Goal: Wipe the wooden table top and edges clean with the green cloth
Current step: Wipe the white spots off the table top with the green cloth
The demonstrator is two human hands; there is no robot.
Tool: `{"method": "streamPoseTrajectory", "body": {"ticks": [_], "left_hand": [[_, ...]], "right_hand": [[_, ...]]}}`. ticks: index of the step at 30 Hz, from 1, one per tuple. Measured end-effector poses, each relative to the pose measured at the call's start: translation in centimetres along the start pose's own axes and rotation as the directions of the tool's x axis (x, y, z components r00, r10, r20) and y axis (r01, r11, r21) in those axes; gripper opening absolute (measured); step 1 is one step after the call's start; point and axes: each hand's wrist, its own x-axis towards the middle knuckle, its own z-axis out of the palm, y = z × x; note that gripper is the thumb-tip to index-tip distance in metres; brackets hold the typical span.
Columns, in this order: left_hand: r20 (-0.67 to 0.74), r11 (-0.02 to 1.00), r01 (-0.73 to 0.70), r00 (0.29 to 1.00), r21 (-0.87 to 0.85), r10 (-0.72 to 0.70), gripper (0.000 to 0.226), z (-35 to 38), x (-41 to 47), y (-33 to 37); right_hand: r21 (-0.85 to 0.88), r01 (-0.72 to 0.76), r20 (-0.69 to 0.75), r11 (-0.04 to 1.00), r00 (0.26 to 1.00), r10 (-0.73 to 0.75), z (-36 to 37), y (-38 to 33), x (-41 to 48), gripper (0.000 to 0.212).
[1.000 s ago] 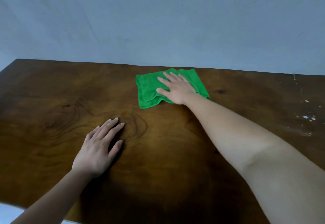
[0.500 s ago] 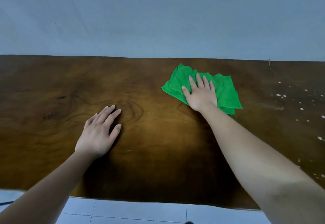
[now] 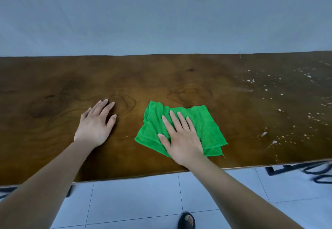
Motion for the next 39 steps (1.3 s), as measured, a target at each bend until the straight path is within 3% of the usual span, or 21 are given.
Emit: {"method": "streamPoseTrajectory", "body": {"ticks": [7, 16, 26, 32, 39], "left_hand": [[0.04, 0.999, 0.041, 0.998, -0.024, -0.04, 0.076, 0.2, -0.4, 1.7], [-0.013, 0.996, -0.08, 0.997, -0.032, 0.08, 0.074, 2.9, -1.5, 12.0], [0.013, 0.999, -0.036, 0.999, -0.039, 0.036, 0.104, 4.6, -0.3, 26.9], [0.006, 0.998, -0.055, 0.998, -0.023, 0.055, 0.084, 6.3, 0.5, 36.4], [-0.012, 0.998, -0.062, 0.998, -0.027, 0.062, 0.086, 6.4, 0.2, 38.2]], "right_hand": [[0.024, 0.036, -0.004, 0.999, 0.999, -0.036, 0.4, -0.4, -3.9, 0.076], [0.061, 0.022, -0.024, 0.998, 0.999, -0.021, -0.5, 6.2, -5.4, 0.079], [0.063, -0.003, -0.033, 0.998, 0.999, 0.005, -3.2, 23.3, -8.1, 0.079], [0.05, -0.025, -0.037, 0.998, 0.999, 0.026, -5.5, 36.0, -9.7, 0.079], [0.014, -0.091, -0.007, 0.996, 0.996, 0.092, -9.2, 50.8, -10.1, 0.08]]}}
